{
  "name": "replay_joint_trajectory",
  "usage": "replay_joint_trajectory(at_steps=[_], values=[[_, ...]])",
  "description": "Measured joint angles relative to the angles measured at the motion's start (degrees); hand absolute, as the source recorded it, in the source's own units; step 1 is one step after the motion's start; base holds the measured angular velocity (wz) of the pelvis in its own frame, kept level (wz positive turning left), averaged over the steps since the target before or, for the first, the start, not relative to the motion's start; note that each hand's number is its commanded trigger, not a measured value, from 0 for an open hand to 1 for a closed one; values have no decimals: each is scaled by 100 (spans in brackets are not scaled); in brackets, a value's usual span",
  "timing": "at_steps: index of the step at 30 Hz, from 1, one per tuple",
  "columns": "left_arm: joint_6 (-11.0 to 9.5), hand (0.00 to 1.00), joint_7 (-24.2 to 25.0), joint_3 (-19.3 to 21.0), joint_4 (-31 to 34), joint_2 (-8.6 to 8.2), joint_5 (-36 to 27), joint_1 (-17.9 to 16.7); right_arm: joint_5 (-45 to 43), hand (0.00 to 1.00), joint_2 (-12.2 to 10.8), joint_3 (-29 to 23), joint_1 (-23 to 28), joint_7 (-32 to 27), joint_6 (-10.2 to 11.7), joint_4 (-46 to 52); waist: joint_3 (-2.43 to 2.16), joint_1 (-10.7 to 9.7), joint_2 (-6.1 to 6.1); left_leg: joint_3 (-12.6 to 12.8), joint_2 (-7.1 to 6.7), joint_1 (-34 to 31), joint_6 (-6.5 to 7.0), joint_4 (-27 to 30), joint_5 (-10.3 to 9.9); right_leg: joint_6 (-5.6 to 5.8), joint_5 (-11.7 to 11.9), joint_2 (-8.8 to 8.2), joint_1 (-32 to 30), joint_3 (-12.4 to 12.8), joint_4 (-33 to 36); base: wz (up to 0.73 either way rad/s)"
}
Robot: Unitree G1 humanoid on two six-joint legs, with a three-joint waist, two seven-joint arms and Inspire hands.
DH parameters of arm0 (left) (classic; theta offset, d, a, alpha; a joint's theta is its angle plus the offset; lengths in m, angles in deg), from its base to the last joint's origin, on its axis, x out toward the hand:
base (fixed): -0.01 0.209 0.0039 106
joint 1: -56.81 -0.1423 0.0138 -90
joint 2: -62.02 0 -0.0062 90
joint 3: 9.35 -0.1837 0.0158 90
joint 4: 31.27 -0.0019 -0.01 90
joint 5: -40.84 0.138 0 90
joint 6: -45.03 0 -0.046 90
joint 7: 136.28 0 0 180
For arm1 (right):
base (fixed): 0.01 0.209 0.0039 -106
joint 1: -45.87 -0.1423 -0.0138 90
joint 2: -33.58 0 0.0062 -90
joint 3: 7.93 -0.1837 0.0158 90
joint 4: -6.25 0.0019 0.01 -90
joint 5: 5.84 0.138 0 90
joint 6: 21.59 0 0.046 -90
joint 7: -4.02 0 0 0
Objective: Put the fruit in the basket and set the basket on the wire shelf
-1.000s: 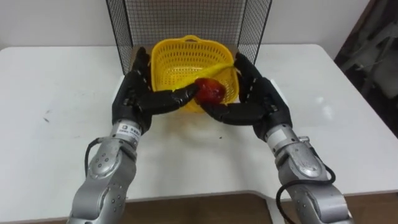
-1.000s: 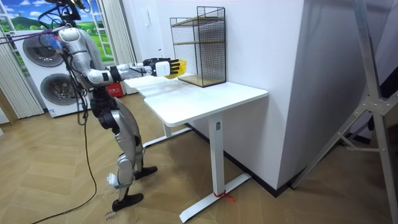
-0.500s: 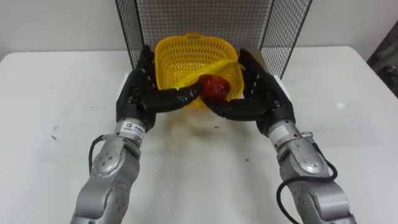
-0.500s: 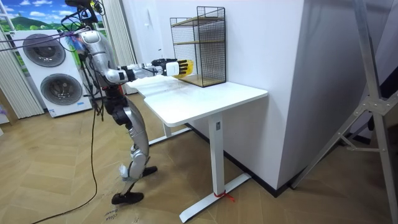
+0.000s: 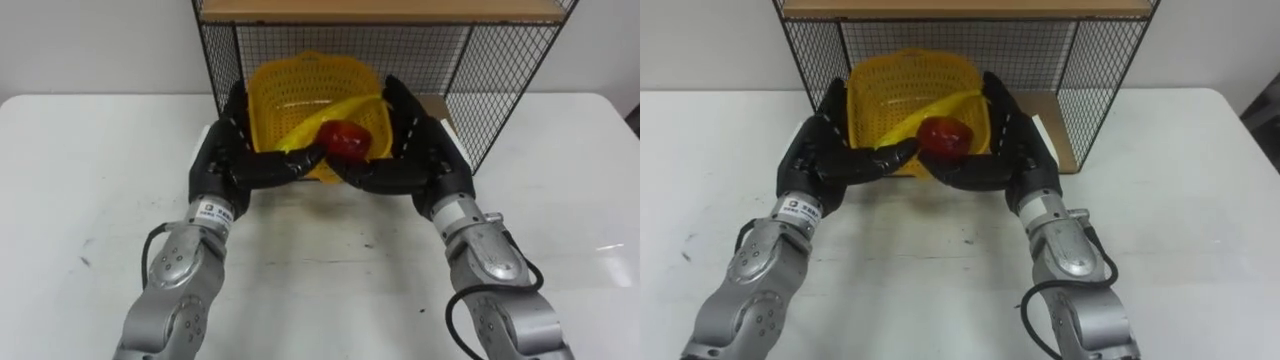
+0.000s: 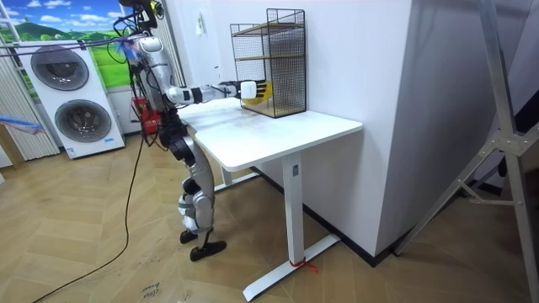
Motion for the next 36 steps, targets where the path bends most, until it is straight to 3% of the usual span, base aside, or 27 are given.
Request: replay_joint_trajectory(at_steps=[9, 19, 26, 28, 33, 36], values=[[250, 0, 9, 9, -3, -15, 261, 34, -11, 0, -4, -55, -1, -13, -81, -6, -23, -76, 41, 41, 79, 160, -23, -150, 14, 4, 194, 100, 260, 32, -431, -4], [286, 0, -22, -1, -37, 24, 240, 180, 24, 0, -25, -71, -60, -60, -91, -18, -45, -79, 173, 42, 116, 253, -33, -296, 35, 2, 352, 144, 390, 30, -622, 0], [437, 0, -76, 16, -758, -15, 246, 721, 390, 0, -54, -95, -430, -291, -100, -452, -42, -68, 173, 39, 134, 242, -47, -307, 45, -21, 382, 165, 389, 0, -651, 0], [498, 0, -149, 16, -886, -7, 211, 897, 532, 0, -57, -94, -481, -385, -217, -480, -42, -63, 172, 40, 138, 247, -60, -301, 54, -27, 385, 173, 393, 8, -692, 0], [510, 0, -212, 32, -993, 1, 136, 969, 695, 0, -110, -94, -484, -488, -303, -481, -39, -52, 167, 66, 151, 250, -72, -329, 61, -29, 386, 186, 390, 26, -750, -2], [656, 0, -280, 149, -1206, -41, 142, 1087, 688, 0, -142, -94, -524, -522, -371, -530, -27, -44, 148, 98, 155, 251, -72, -344, 61, -33, 389, 188, 401, 42, -807, -5]])
